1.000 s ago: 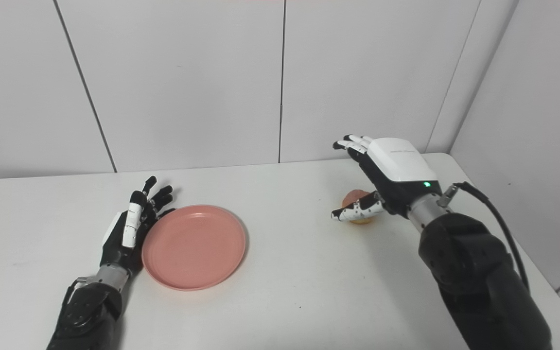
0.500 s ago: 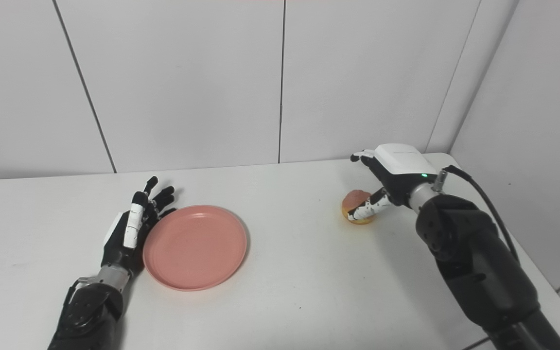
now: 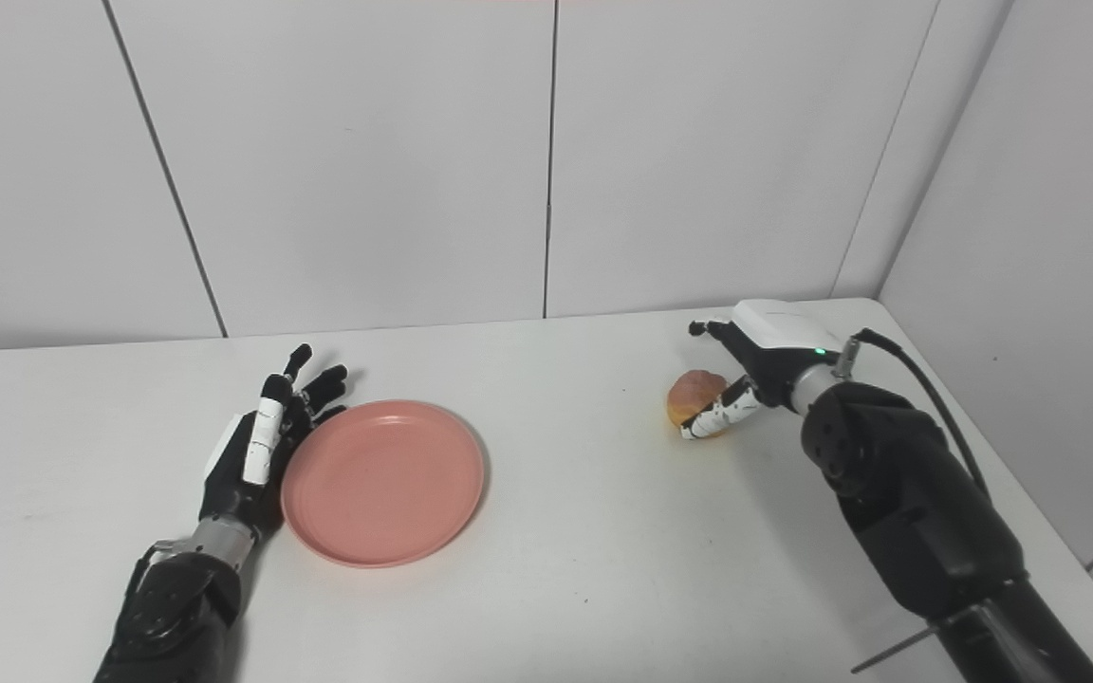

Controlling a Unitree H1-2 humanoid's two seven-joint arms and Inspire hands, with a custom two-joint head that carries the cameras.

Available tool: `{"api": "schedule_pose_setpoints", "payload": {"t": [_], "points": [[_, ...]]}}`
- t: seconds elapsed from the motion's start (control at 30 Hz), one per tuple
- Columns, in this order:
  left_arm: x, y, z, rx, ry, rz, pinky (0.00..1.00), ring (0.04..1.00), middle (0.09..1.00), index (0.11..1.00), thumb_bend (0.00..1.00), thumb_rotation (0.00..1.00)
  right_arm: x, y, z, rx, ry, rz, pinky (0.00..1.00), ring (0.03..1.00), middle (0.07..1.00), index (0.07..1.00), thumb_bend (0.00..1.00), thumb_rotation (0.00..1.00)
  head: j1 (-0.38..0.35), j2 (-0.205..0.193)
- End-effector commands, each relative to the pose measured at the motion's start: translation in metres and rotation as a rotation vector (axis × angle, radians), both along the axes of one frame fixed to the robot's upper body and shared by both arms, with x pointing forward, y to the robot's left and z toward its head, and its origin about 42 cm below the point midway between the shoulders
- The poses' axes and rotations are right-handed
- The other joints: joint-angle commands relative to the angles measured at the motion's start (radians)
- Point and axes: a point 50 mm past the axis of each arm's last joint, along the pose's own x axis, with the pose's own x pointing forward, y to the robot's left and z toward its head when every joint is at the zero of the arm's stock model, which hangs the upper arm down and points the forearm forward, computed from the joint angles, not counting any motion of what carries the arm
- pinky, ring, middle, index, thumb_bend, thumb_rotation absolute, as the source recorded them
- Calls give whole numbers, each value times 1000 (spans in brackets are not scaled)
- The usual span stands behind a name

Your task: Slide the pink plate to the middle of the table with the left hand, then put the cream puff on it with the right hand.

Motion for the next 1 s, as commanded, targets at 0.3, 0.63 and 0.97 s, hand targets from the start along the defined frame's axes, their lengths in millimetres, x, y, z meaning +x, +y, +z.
{"api": "schedule_pose_setpoints", "payload": {"t": [0.3,0.63,0.97], "points": [[-4,-3,-7,3,53,-35,915,914,873,1000,957,916,8,-7,11,74,-186,37,559,786,850,822,1000,269,10,5],[-7,-3,-10,20,49,-42,890,894,859,1000,958,921,19,-13,1,-55,-169,45,538,745,837,828,1000,239,17,9],[-10,-4,-10,11,59,-41,910,898,868,1000,956,919,29,-19,-9,-149,-120,51,596,782,835,820,1000,235,25,12]]}}
